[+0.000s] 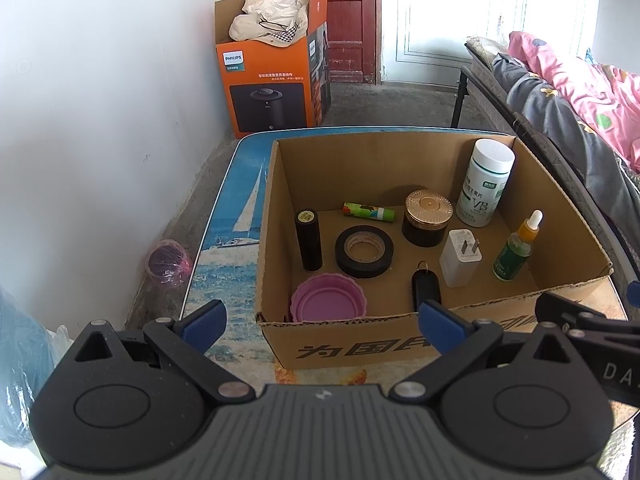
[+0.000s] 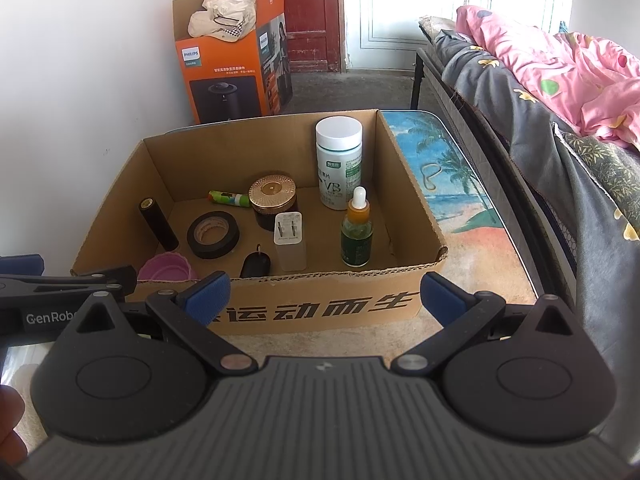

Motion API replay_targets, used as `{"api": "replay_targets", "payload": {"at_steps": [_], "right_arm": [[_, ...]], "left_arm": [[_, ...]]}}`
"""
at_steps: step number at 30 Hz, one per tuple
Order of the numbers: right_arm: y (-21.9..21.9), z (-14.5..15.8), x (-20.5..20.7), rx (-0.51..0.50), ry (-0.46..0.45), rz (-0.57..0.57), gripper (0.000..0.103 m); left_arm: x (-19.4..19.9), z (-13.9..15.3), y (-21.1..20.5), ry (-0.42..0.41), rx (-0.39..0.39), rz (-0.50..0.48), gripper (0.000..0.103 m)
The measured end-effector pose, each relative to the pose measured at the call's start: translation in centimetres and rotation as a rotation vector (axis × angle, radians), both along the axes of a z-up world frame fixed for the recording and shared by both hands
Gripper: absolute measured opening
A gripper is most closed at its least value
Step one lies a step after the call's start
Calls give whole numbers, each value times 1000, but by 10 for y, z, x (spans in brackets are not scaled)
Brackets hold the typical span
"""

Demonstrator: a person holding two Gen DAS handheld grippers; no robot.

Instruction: Organize rigid objects

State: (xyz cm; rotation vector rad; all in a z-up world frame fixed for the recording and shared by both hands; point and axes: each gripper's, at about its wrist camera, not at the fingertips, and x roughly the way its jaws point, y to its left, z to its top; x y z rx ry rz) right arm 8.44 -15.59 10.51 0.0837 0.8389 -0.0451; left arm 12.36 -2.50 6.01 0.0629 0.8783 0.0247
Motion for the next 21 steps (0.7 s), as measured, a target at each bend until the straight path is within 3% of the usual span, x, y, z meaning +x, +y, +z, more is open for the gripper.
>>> {"api": "replay_targets", "payload": {"at_steps": [21], "right_arm": [[-1, -1, 2, 4, 6, 2, 102]], "left_arm": [[1, -2, 0, 5, -2, 4, 102]]}}
